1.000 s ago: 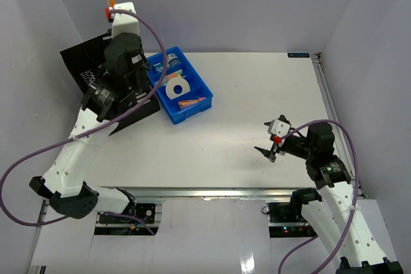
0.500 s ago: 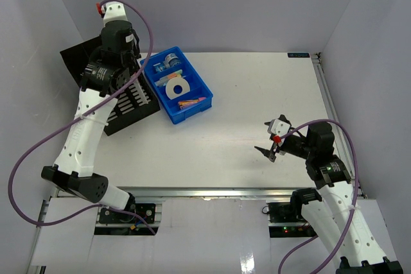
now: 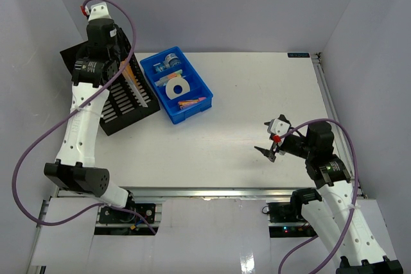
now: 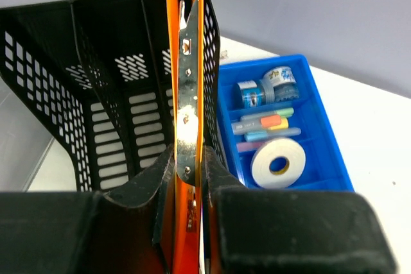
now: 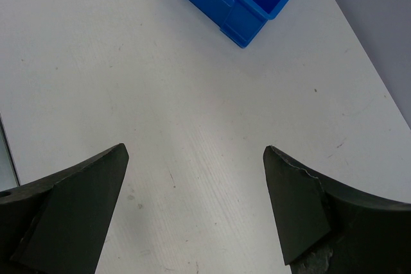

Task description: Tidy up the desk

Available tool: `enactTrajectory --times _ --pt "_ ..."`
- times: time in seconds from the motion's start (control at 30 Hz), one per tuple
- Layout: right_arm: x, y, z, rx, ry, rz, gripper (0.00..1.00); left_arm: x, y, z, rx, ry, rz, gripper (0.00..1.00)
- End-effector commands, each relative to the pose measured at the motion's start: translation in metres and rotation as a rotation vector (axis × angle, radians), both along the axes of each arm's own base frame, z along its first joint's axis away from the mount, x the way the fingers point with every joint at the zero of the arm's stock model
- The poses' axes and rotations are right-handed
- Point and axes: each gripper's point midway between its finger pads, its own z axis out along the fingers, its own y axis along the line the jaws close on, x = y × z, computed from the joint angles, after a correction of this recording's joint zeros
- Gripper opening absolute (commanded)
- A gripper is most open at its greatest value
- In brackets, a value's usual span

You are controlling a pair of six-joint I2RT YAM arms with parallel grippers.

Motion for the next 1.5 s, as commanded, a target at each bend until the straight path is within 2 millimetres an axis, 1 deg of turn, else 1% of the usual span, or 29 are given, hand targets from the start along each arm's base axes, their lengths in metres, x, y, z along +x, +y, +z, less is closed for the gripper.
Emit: enactTrajectory --times 0.0,0.17,0.37,0.57,0.63,0.7,0.9,0.93,0.97,1.0,1.03,1.07,1.1,1.13,1.23,1.3,1.33,1.4,1.43,1.47 --pt "0.003 0.001 0.003 0.01 -0.021 0.001 0.92 0.016 -0.002 0.015 -0.057 -0.058 -0.028 0.0" --pt "0.003 0.001 0.002 0.01 -0.016 0.004 0.92 0.03 -0.001 0.015 -0.067 -0.058 -0.033 0.0" --pt "0.003 0.002 0.0 0.009 -0.007 0.007 0.93 0.041 -0.001 0.021 -0.054 -0.073 -0.037 0.0" --pt "0.003 0.002 -0.001 0.01 -0.002 0.011 0.92 0.041 0.004 0.018 -0.003 -0.076 -0.032 0.0" --pt "0.003 0.003 -0.001 0.01 -0.001 0.013 0.93 0.039 0.004 0.011 0.002 -0.063 -0.036 0.0" --pt "0.003 0.003 -0.001 0.01 0.001 0.013 0.92 0.036 0.003 0.008 -0.002 -0.06 -0.047 0.0" --pt "0.004 0.002 -0.003 0.009 0.003 0.011 0.92 0.03 -0.004 -0.02 -0.026 -0.011 -0.081 0.0" --pt "0.004 0.002 -0.003 0.009 0.004 0.01 0.92 0.029 -0.005 -0.023 -0.031 -0.005 -0.085 0.04" --pt "0.004 0.002 -0.003 0.009 0.004 0.01 0.92 0.027 -0.006 -0.026 -0.036 0.0 -0.086 0.17" --pt "0.004 0.002 -0.002 0.009 0.003 0.009 0.93 0.026 -0.006 -0.028 -0.041 0.001 -0.086 0.29" --pt "0.004 0.001 -0.003 0.009 0.004 0.008 0.92 0.025 -0.006 -0.029 -0.043 0.002 -0.086 0.44" --pt "0.004 0.001 -0.003 0.009 0.004 0.006 0.92 0.024 -0.007 -0.03 -0.046 0.004 -0.088 0.55" --pt "0.005 0.0 -0.003 0.009 0.003 0.004 0.92 0.023 -0.008 -0.031 -0.051 0.006 -0.091 0.62" --pt "0.005 0.0 -0.003 0.009 0.003 0.002 0.93 0.022 -0.008 -0.031 -0.056 0.006 -0.095 0.68" --pt "0.006 -0.002 -0.003 0.009 0.002 -0.007 0.93 0.017 -0.011 -0.026 -0.073 -0.007 -0.107 0.76" --pt "0.007 -0.004 -0.003 0.009 0.001 -0.016 0.93 0.013 -0.013 -0.016 -0.083 -0.031 -0.117 0.81" --pt "0.008 -0.005 -0.003 0.009 0.0 -0.023 0.93 0.01 -0.015 -0.007 -0.091 -0.054 -0.133 0.89" --pt "0.01 -0.008 -0.004 0.009 0.005 -0.039 0.94 -0.001 -0.017 0.02 -0.104 -0.123 -0.152 0.98" --pt "0.011 -0.01 -0.004 0.011 0.008 -0.05 0.94 -0.009 -0.019 0.037 -0.109 -0.168 -0.167 0.98" --pt "0.012 -0.011 -0.003 0.015 0.012 -0.057 0.96 -0.012 -0.022 0.047 -0.116 -0.196 -0.186 0.98"
